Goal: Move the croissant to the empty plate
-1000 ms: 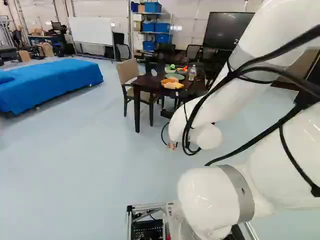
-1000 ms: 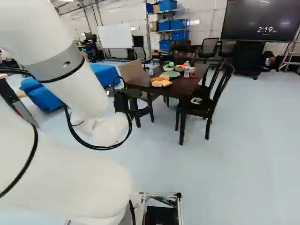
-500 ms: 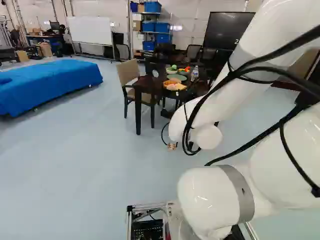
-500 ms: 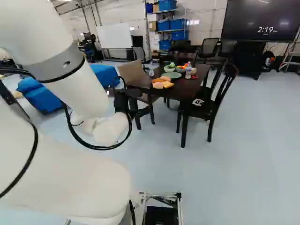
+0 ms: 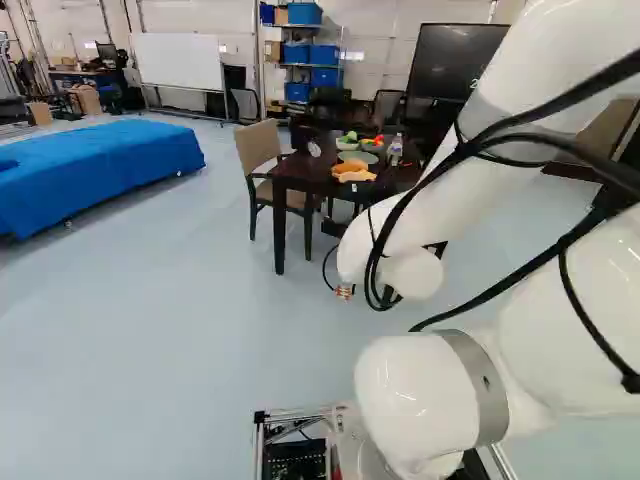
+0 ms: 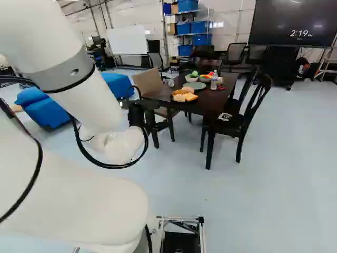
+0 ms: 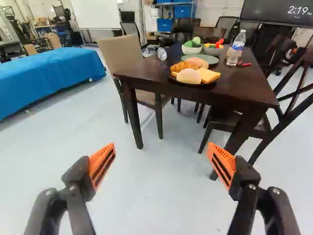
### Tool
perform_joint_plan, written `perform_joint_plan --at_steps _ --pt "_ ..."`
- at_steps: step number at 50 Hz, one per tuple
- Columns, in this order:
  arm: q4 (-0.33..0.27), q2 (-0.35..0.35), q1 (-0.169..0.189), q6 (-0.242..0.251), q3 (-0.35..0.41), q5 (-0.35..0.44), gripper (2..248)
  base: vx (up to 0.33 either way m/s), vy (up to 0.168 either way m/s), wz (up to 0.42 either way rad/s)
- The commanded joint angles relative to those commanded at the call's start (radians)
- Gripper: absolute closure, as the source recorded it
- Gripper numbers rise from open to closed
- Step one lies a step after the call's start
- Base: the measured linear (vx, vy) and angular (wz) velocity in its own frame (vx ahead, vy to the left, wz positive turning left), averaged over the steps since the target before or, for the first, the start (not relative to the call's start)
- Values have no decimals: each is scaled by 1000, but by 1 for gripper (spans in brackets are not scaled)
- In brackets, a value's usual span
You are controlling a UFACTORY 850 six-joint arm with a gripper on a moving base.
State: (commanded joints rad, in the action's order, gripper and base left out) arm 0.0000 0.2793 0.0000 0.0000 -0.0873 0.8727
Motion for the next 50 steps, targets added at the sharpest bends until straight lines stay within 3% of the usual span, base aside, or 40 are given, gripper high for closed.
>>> perform_joint_plan --at_steps 50 --pt "0 0 0 0 0 0 3 96 67 -15"
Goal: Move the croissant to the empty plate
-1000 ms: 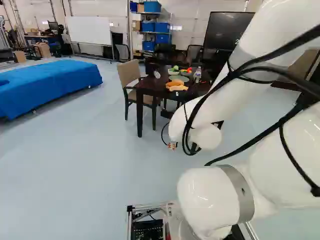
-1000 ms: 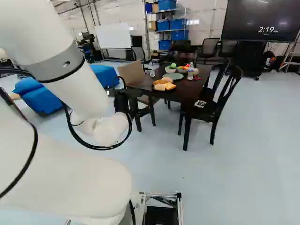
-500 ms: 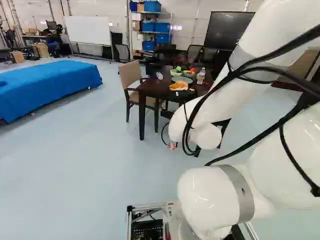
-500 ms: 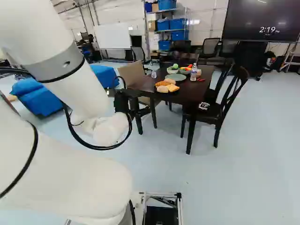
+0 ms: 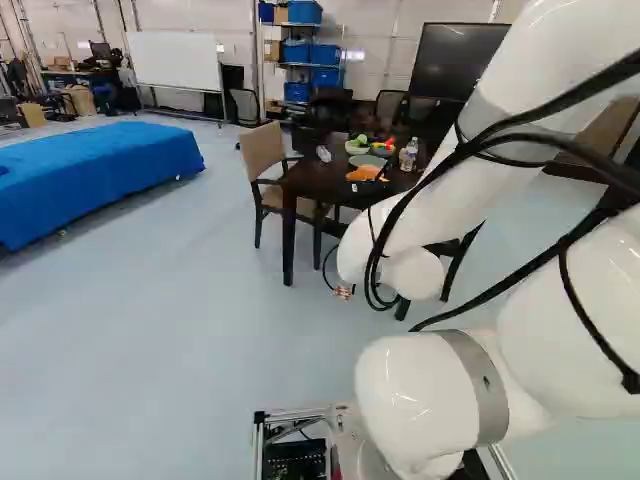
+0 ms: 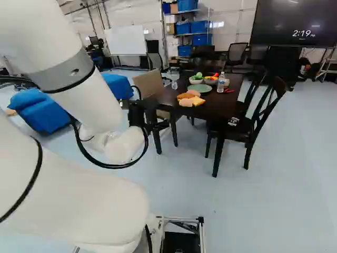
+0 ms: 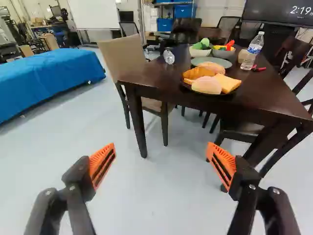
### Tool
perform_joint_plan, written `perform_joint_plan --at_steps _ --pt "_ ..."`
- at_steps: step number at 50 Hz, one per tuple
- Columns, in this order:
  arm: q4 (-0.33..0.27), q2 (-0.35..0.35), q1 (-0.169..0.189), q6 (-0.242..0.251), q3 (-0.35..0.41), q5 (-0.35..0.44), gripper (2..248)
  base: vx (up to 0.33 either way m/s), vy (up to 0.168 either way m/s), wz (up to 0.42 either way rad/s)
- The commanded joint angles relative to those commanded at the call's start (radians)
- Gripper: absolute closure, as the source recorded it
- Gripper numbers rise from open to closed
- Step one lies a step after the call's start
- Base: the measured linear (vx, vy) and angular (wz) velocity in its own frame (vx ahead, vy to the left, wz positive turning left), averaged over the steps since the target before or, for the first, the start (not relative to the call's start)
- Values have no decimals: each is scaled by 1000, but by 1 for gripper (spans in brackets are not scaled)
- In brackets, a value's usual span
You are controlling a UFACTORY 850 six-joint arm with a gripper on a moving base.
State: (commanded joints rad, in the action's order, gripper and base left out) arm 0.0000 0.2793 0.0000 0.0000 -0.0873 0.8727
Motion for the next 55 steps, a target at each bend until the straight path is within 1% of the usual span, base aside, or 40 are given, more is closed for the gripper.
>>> perform_joint_plan --at_steps 17,55 --pt "0 0 0 0 0 0 3 96 53 -51" --pt "0 0 0 0 0 0 3 100 15 -230"
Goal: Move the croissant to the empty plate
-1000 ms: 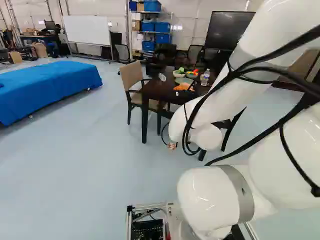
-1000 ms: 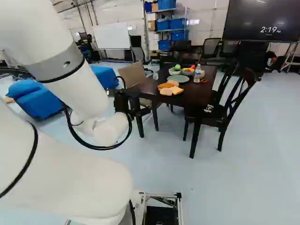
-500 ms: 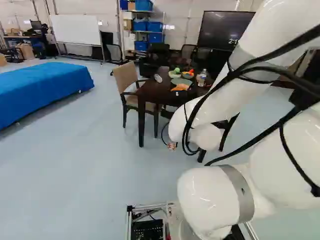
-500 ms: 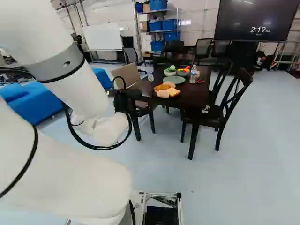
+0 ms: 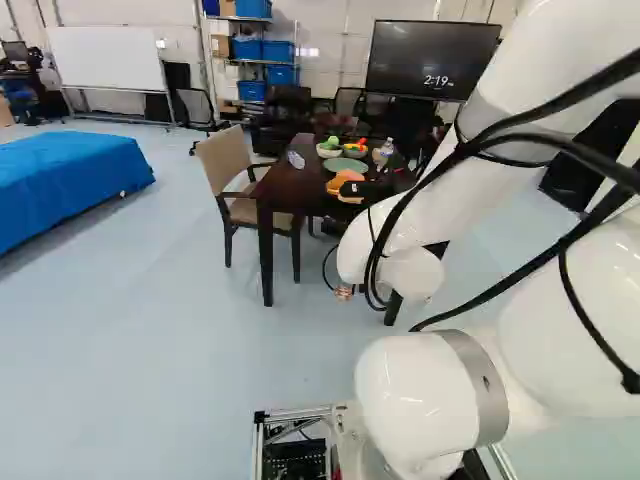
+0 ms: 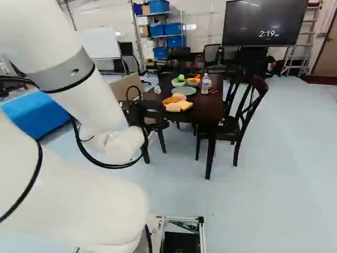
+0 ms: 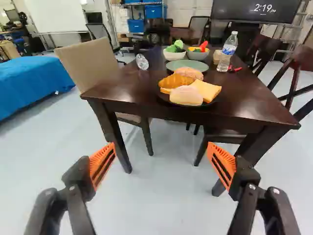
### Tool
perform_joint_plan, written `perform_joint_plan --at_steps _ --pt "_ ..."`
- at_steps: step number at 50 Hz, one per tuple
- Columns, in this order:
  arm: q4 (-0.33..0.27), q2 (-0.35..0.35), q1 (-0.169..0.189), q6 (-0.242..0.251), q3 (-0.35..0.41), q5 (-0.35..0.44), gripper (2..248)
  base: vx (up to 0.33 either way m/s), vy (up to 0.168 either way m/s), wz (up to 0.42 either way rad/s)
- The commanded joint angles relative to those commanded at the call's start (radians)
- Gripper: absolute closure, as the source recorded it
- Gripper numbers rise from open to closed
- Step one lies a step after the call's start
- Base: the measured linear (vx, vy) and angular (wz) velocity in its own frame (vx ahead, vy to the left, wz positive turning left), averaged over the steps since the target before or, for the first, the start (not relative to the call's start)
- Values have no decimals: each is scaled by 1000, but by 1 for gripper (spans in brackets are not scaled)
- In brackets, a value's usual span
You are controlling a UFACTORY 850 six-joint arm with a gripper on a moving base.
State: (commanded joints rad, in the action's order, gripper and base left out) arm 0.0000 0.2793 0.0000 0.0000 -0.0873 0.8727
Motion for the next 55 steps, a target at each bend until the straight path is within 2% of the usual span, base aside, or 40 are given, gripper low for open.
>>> perform_joint_plan --at_steps 41,55 --pt "0 0 0 0 0 0 3 96 12 -222" --pt "0 0 0 0 0 0 3 93 43 -28"
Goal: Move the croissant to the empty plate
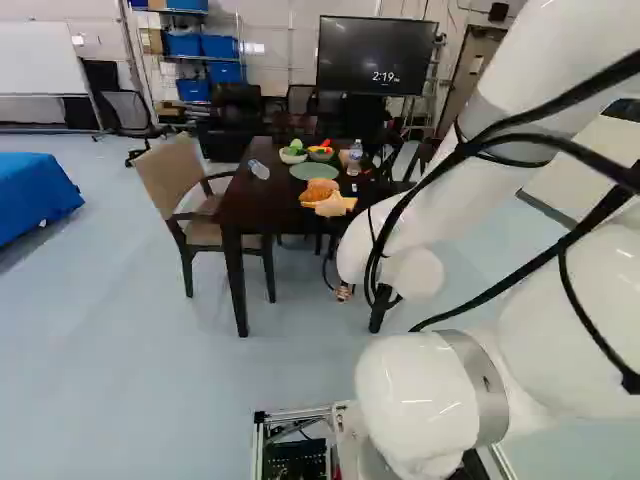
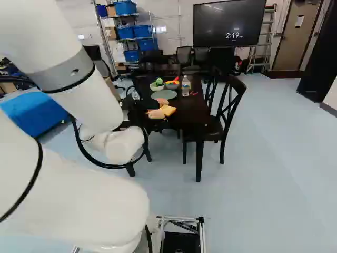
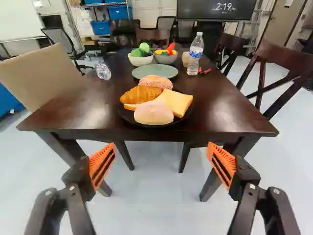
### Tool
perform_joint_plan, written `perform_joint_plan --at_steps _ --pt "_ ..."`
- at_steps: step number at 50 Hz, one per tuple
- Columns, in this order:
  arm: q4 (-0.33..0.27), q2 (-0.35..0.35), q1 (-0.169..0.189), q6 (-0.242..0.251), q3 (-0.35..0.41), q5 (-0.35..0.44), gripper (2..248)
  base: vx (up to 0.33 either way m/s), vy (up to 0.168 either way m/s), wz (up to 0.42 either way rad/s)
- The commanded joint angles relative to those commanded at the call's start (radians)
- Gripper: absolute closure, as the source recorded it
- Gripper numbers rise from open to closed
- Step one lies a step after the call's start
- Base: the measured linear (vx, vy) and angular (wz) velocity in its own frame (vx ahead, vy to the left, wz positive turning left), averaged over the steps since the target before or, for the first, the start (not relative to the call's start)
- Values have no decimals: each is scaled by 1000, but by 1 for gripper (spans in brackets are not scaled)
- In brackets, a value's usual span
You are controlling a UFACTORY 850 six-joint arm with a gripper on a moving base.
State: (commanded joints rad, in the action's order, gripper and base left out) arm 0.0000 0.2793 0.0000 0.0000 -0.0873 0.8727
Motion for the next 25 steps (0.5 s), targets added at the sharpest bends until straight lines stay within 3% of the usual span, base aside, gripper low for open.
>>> perform_joint_plan --at_steps 25 --pt "0 0 0 0 0 0 3 64 7 2"
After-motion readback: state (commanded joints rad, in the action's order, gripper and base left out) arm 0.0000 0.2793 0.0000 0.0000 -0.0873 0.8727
